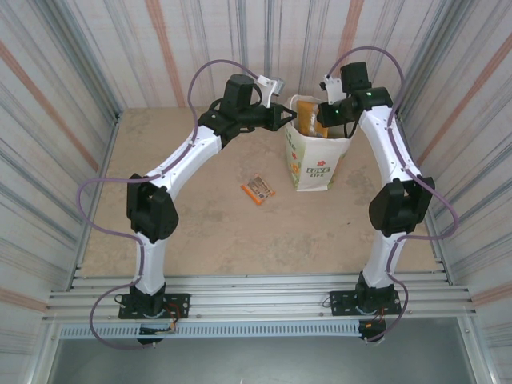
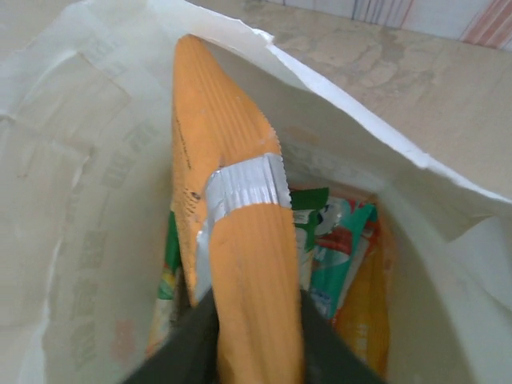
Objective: Place the snacks into the paper bag
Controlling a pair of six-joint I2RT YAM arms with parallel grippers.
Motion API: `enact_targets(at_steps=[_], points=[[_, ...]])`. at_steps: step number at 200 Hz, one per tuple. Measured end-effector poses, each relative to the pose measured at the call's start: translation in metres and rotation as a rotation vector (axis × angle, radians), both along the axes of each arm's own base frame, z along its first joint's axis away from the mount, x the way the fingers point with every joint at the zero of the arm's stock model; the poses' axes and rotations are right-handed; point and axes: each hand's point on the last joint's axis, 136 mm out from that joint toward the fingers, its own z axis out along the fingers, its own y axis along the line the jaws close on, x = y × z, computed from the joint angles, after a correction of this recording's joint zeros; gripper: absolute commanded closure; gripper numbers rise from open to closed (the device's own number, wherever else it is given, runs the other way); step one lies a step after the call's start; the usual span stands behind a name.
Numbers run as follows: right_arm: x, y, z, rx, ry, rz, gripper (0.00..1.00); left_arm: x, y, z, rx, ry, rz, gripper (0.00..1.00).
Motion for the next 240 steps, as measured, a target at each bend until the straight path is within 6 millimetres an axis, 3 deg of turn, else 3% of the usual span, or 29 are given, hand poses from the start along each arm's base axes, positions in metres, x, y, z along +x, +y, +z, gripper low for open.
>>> enact_targets(at_steps=[23,71,104,130,151,193,240], points=[[0.0,0.009,0.014,0.059,-0.016,0.016,0.95,0.0,0.0,0.0,0.0,-0.001,0.0,0.96],[-0.013,0.032,0.04,0.218,-0.025,0.081,0.97,0.0,0.0,0.0,0.0,-0.001,0.0,0.96],[-0.028,0.029,0.051,0.292,-0.022,0.079,0.98,0.0,0.0,0.0,-0.001,-0.001,0.0,0.96],[-0.024,0.016,0.038,0.327,0.028,0.035,0.99,0.0,0.0,0.0,-0.001,-0.001,0.0,0.96],[-0.013,0.003,0.016,0.302,0.069,-0.023,0.99,0.0,0.0,0.0,-0.001,-0.001,0.0,0.96],[0.005,-0.027,-0.037,0.109,0.141,-0.169,0.97,0.0,0.0,0.0,0.0,-0.001,0.002,0.96],[0.014,-0.049,-0.061,-0.097,0.175,-0.246,0.91,0.001,0.001,-0.002,0.004,0.002,0.006,0.96]])
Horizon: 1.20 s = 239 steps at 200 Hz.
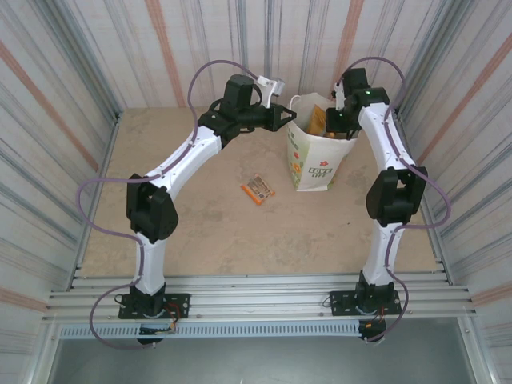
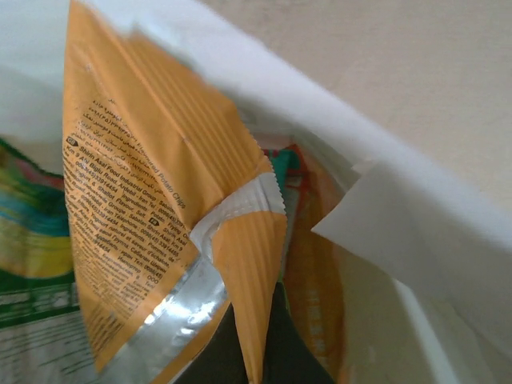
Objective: Place the snacks into the paper bag
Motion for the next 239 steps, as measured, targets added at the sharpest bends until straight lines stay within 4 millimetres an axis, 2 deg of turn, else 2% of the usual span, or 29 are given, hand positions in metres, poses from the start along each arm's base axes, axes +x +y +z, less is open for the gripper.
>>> enact_targets(at_steps=[30,59,74,98,126,147,169,189,203,221,239], points=[[-0.001,0.003,-0.001,-0.074,0.01,0.023,0.76,0.0,0.0,0.0,0.001,0.0,0.0,0.93],[-0.002,0.013,0.013,-0.08,-0.013,0.053,0.56,0.0,0.002,-0.004,0.022,-0.001,0.005,0.7],[-0.005,0.017,0.025,-0.071,-0.037,0.065,0.5,0.0,0.004,-0.006,0.038,-0.002,0.016,0.6],[-0.014,0.022,0.057,-0.049,-0.103,0.081,0.46,-0.003,0.01,-0.002,0.06,-0.007,0.034,0.49],[-0.035,0.024,0.112,-0.027,-0.22,0.089,0.44,-0.01,0.022,0.012,0.088,-0.033,0.058,0.4],[-0.056,0.027,0.151,-0.011,-0.306,0.101,0.44,-0.019,0.034,0.027,0.108,-0.057,0.084,0.38],[-0.084,0.036,0.172,0.01,-0.362,0.134,0.45,-0.031,0.047,0.041,0.122,-0.075,0.107,0.38],[-0.111,0.047,0.17,0.047,-0.373,0.171,0.45,-0.044,0.06,0.043,0.136,-0.066,0.122,0.39],[-0.131,0.055,0.158,0.084,-0.362,0.195,0.45,-0.05,0.07,0.039,0.147,-0.05,0.129,0.4],[-0.152,0.062,0.137,0.135,-0.338,0.21,0.46,-0.054,0.084,0.021,0.176,-0.002,0.146,0.41],[-0.169,0.068,0.117,0.193,-0.324,0.212,0.47,-0.052,0.098,-0.01,0.222,0.07,0.166,0.43]])
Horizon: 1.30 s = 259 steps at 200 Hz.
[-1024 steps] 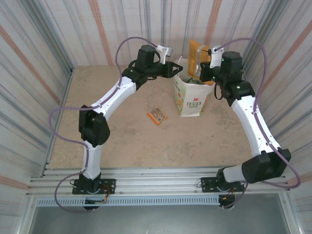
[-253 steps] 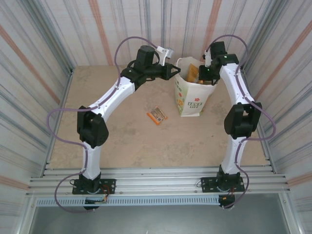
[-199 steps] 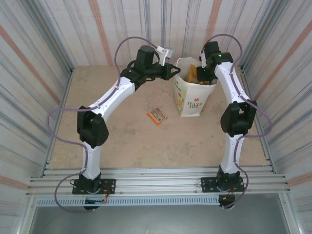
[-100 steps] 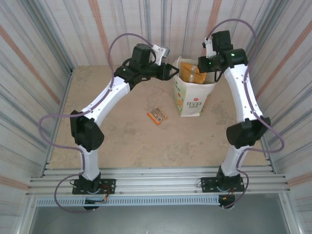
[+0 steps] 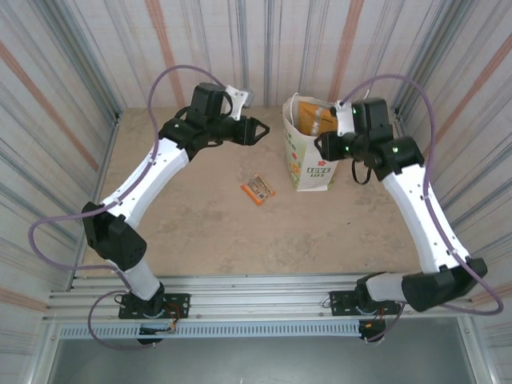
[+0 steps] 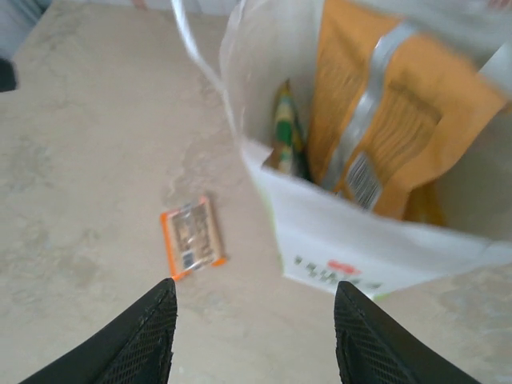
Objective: Place the snacks into the paper bag
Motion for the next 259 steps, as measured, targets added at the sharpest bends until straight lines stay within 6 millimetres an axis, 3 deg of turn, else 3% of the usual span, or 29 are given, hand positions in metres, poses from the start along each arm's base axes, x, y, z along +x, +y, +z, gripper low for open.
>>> enact_targets(at_steps=[33,76,108,131,168,213,239,259], points=[[-0.03,0.015,-0.041,0.103,0.048,0.012,0.5,-0.004,0.02,-0.076,0.097,0.176,0.033,0.44],[-0.053,0.042,-0.1,0.183,0.147,0.018,0.51,-0.003,0.024,-0.166,0.212,0.36,0.045,0.44],[-0.059,0.059,-0.121,0.212,0.183,0.031,0.52,0.006,0.026,-0.217,0.299,0.437,0.057,0.44],[-0.056,0.066,-0.125,0.221,0.19,0.035,0.52,0.019,0.024,-0.234,0.356,0.432,0.056,0.43],[-0.052,0.068,-0.123,0.226,0.177,0.035,0.52,0.035,0.013,-0.241,0.44,0.374,0.034,0.43],[-0.052,0.068,-0.124,0.227,0.176,0.035,0.52,0.025,-0.001,-0.265,0.575,0.354,-0.022,0.43],[-0.055,0.066,-0.126,0.224,0.176,0.031,0.52,0.017,0.0,-0.283,0.653,0.36,-0.045,0.45],[-0.057,0.064,-0.126,0.224,0.171,0.029,0.53,0.017,0.003,-0.284,0.678,0.349,-0.047,0.48]])
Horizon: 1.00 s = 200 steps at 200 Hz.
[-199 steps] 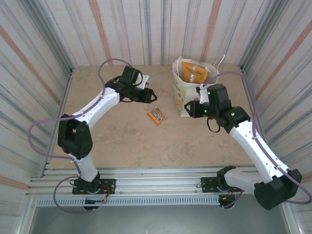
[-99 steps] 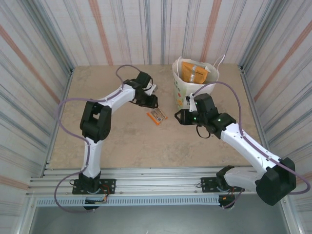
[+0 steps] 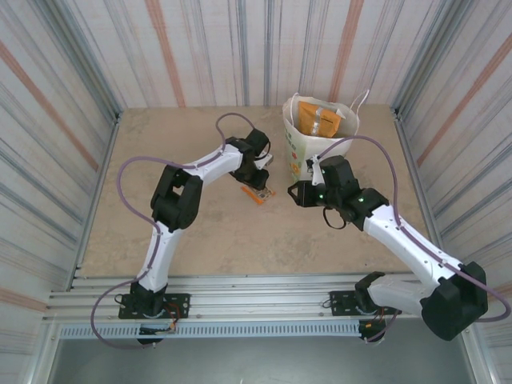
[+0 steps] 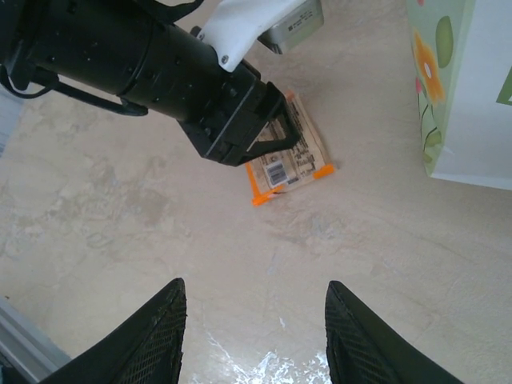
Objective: Place the snacks into the paper bag
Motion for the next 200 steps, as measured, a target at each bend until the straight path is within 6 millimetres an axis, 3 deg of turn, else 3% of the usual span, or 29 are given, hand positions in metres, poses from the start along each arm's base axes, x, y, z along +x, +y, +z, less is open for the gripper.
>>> enact_targets(at_steps=[37,89,149,170,200], points=[[0.0,-0.003,0.005,0.002,-0.023,-0.012,0.55,0.001,0.002,-0.002,0.02,-0.008,-0.013,0.7],[0.0,-0.004,0.009,0.006,-0.036,-0.016,0.56,0.0,0.006,-0.004,0.035,-0.029,-0.024,0.93],[0.001,-0.002,0.012,0.021,-0.041,-0.015,0.52,-0.019,0.017,0.005,0.034,-0.013,-0.012,1.0],[0.001,0.0,0.009,0.038,-0.016,-0.017,0.5,-0.024,0.017,0.034,-0.008,-0.035,-0.005,1.0],[0.004,0.008,0.001,0.069,0.049,-0.029,0.48,-0.024,0.006,0.122,-0.175,-0.172,0.004,1.0]])
